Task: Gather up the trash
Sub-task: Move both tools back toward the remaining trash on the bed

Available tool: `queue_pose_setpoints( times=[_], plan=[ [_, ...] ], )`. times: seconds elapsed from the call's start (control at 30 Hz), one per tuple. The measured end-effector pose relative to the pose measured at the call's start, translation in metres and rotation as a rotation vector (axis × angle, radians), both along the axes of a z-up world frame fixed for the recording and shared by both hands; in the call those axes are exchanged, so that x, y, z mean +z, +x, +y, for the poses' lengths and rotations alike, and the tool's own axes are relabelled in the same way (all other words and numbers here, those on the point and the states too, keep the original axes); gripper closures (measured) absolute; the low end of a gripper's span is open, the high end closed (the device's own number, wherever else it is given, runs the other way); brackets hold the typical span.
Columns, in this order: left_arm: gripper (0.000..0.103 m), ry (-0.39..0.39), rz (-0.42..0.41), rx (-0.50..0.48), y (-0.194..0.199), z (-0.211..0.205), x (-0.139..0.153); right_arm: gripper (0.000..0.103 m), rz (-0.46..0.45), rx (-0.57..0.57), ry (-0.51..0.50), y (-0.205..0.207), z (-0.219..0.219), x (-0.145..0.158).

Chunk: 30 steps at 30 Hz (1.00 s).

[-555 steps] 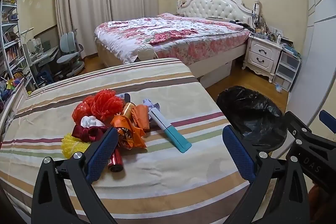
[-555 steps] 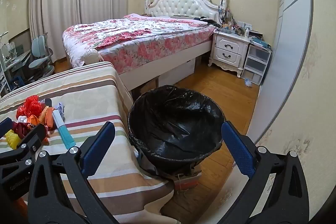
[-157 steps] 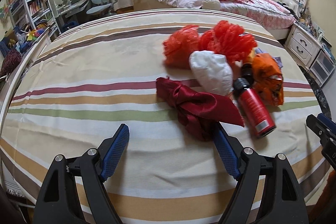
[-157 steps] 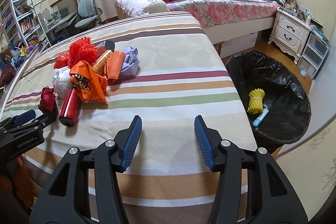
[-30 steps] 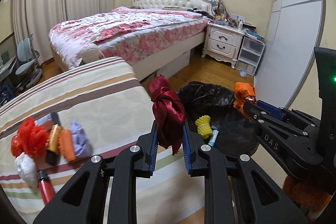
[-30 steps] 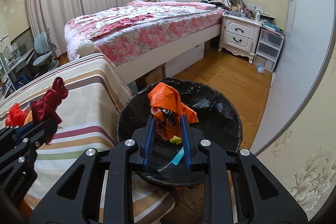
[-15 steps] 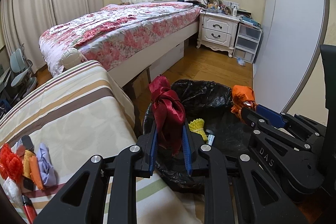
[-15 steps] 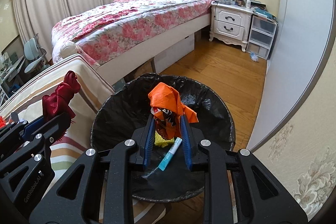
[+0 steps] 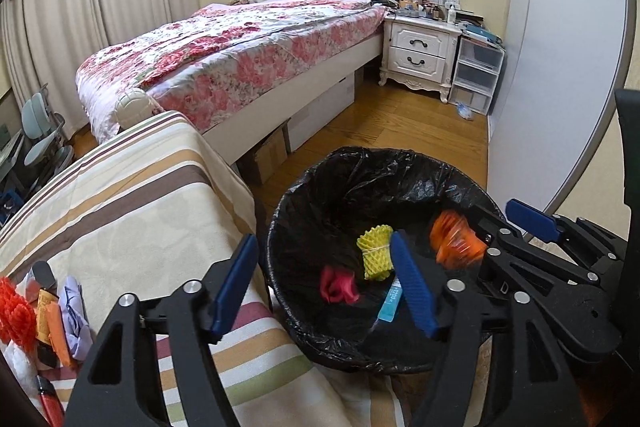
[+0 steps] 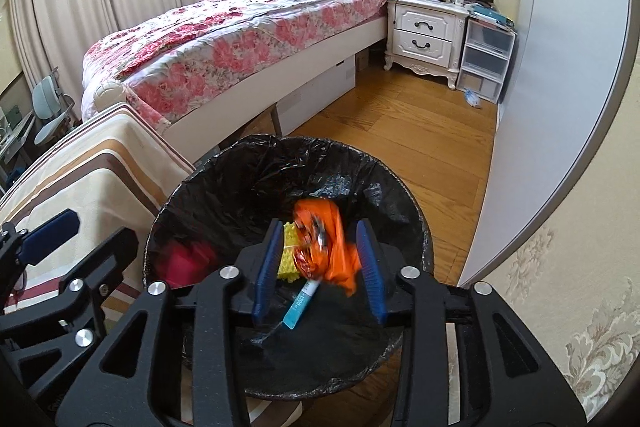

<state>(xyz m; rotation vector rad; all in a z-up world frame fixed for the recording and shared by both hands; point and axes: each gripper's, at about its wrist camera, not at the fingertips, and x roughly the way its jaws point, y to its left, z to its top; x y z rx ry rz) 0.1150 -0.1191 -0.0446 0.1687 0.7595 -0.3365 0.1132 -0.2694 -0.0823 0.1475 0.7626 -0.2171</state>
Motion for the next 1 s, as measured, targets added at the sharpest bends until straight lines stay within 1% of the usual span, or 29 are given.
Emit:
queue_pose_setpoints(
  times=[0.13,0.2,0.37,0.5,0.6,0.63,0.73,0.8,1.0],
  plan=[
    [0.032,-0.007,0.012,0.028,-0.002,0.008,0.003,0.057,-0.002,-0.010,-0.019,-0.004,0.003,0.002],
    [0.031,-0.002,0.009,0.041,-0.006,0.014,0.005,0.056,-0.004,-0.010,-0.031,-0.008,0.006,0.003],
    [0.031,0.020,-0.005,0.092,-0.020,0.042,0.011,0.052,-0.006,0.019,-0.025,-0.016,0.020,0.009],
    [0.031,0.027,0.014,0.148,-0.033,0.072,0.012,0.051,-0.008,0.076,-0.005,-0.025,0.046,0.010],
    [0.031,0.042,0.011,0.188,-0.047,0.094,0.011,0.049,-0.013,0.124,0.005,-0.032,0.068,0.013],
    [0.031,0.047,0.009,0.201,-0.051,0.100,0.012,0.047,-0.015,0.143,0.009,-0.034,0.077,0.014],
    [0.031,0.045,0.008,0.245,-0.064,0.124,0.014,0.046,-0.016,0.203,0.021,-0.039,0.102,0.015],
    [0.031,0.046,0.000,0.275,-0.071,0.137,0.016,0.046,-0.013,0.239,0.018,-0.042,0.118,0.014],
    [0.031,0.081,-0.039,0.389,-0.090,0.178,0.017,0.046,0.003,0.336,0.022,-0.047,0.162,0.010]
  ],
)
